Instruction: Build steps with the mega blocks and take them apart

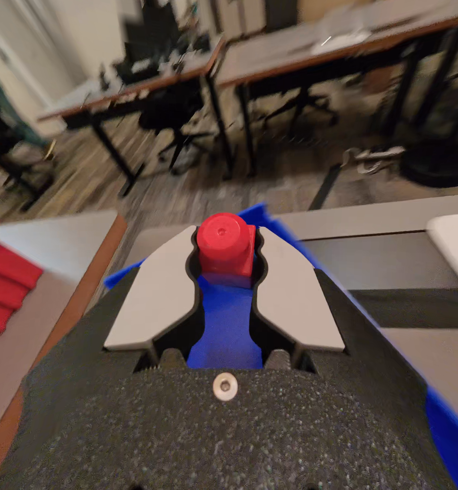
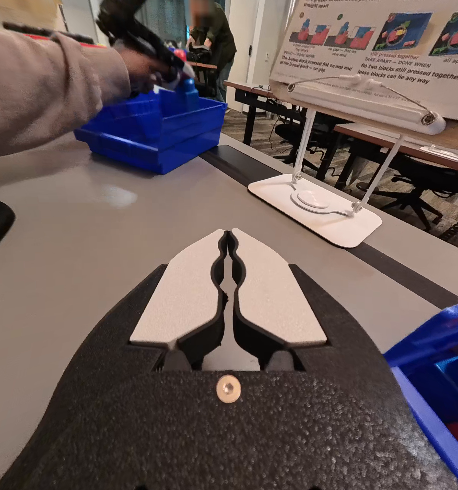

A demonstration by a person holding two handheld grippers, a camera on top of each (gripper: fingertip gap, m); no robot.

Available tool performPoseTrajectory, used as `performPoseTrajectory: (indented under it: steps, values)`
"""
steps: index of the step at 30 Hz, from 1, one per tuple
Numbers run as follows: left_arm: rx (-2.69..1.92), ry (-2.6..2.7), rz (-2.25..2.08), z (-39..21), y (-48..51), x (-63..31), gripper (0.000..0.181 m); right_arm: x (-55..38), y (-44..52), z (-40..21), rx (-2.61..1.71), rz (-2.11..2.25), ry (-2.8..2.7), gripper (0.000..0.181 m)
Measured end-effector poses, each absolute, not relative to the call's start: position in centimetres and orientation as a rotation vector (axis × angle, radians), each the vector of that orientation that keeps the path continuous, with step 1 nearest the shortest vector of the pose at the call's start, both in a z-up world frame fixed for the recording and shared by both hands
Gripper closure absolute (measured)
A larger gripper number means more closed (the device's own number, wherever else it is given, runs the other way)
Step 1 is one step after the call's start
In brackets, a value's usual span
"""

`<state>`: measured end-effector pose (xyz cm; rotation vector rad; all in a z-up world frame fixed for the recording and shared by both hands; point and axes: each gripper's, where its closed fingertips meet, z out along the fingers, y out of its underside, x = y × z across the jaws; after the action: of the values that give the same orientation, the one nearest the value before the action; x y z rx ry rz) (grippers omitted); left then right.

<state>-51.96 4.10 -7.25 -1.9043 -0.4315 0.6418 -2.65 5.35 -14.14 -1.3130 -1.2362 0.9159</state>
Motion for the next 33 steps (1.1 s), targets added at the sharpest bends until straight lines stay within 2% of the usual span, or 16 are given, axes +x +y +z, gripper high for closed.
performPoseTrajectory:
  steps: [5,10,15,18,22,25,33]
  values:
    - [-1.75,0.015,0.316,0.9,4.8,-36.0,0.143,-2.5,4.5,-12.7,-1.262,0.978,-1.225,0.181]
    - [-1.683,0.442,-0.118,0.9,2.1,-18.4,0.143,-2.4,0.0,-10.7,-1.159,1.352,-1.312,0.166]
    - [-1.539,0.637,-0.486,-0.5,-1.8,-6.0,0.143,-1.0,-3.6,-9.6,-1.208,1.912,-1.414,0.113]
    - [-1.43,0.667,-0.606,-0.1,-3.5,-1.8,0.143,0.7,-4.9,-7.8,-1.146,2.299,-1.378,0.101]
    - [-1.317,0.749,-0.64,0.2,-4.9,1.6,0.143,2.7,-6.8,-4.5,-0.935,2.603,-1.315,0.103]
    - [-1.235,0.803,-0.661,0.8,-5.9,2.5,0.143,2.7,-6.7,-3.6,-0.875,2.659,-1.213,0.132]
    - [-1.172,0.781,-0.673,0.9,-6.3,2.1,0.141,2.7,-6.4,-3.0,-0.833,2.61,-1.155,0.136]
